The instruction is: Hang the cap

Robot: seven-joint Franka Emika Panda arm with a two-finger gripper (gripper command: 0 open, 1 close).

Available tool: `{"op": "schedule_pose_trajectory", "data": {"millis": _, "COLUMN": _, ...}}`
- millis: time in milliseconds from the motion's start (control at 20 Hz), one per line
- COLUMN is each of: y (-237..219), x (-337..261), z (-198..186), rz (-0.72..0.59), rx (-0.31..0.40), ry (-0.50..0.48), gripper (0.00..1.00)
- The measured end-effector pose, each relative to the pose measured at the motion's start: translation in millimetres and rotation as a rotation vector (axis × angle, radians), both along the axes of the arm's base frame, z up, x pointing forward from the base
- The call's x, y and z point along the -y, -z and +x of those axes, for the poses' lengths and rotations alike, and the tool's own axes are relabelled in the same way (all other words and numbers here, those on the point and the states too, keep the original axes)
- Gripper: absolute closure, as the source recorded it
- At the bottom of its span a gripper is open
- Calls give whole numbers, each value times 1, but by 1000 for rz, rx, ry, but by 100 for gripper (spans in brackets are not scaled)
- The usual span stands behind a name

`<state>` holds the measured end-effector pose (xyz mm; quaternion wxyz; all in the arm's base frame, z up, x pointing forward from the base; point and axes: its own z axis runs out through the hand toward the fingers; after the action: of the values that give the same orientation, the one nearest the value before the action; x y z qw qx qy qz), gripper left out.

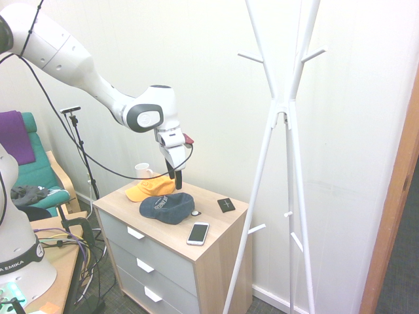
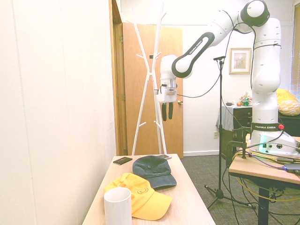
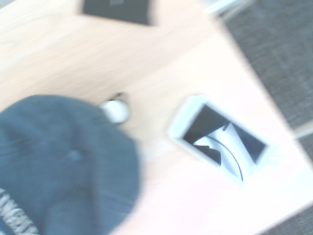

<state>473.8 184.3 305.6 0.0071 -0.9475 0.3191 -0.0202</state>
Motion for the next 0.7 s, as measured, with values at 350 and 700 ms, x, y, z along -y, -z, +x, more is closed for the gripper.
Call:
{"op": "schedule_pose_trajectory", "data": {"millis": 350, "y": 95, "x": -61, "z": 27, "rz": -4, "rx": -6, "ry": -76, "gripper": 0}}
{"op": "schedule_pose_trajectory", "data": {"millis": 700, "y": 158, "x": -72, "z": 41, "rz": 9, "rx": 19, "ry": -129, "gripper": 100}}
